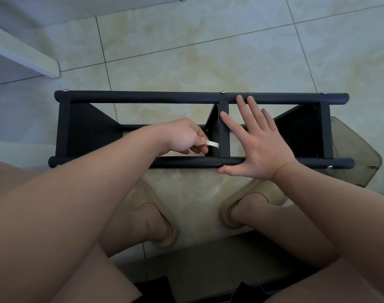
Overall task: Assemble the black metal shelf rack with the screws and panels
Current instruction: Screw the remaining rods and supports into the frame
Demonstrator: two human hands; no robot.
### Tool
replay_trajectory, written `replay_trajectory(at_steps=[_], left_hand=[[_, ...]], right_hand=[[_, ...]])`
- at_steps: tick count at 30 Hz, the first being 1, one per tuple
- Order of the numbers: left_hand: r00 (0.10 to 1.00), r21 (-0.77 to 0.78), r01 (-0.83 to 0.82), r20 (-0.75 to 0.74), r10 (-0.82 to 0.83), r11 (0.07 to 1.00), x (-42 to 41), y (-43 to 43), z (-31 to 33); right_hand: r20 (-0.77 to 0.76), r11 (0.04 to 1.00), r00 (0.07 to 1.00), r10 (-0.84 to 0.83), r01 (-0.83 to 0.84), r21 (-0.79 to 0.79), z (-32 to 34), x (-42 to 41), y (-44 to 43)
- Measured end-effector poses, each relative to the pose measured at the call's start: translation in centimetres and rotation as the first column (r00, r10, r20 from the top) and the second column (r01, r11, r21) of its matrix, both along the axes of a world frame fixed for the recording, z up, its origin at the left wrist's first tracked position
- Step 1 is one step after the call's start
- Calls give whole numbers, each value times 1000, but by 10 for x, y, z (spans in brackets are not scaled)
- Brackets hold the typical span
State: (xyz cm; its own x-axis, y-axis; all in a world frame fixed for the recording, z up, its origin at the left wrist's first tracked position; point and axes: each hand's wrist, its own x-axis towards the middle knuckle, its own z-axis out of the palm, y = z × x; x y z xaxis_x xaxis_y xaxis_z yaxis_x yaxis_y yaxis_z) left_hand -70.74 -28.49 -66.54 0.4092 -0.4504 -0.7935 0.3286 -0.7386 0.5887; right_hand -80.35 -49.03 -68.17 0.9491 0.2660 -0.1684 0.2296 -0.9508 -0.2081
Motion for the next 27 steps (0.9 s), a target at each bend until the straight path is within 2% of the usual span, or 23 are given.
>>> replay_trajectory(at_steps=[13, 19, 23, 27], left_hand=[[982, 38, 150, 108, -154, 988, -6, 2, 0], [974, 45, 198, 105, -202, 979, -7, 1, 1], [938, 130, 303, 134, -319, 944, 4, 0, 9], [868, 278, 328, 289, -404, 903, 17, 2, 15]], right_hand=[[-4, 1000, 1000, 1, -1, -5, 1, 0, 0], [5, 1000, 1000, -1, 1, 8, 0, -1, 0], [-6, 1000, 1000, -2, 2, 4, 1, 0, 0], [0, 1000, 1000, -1, 1, 8, 1, 0, 0]])
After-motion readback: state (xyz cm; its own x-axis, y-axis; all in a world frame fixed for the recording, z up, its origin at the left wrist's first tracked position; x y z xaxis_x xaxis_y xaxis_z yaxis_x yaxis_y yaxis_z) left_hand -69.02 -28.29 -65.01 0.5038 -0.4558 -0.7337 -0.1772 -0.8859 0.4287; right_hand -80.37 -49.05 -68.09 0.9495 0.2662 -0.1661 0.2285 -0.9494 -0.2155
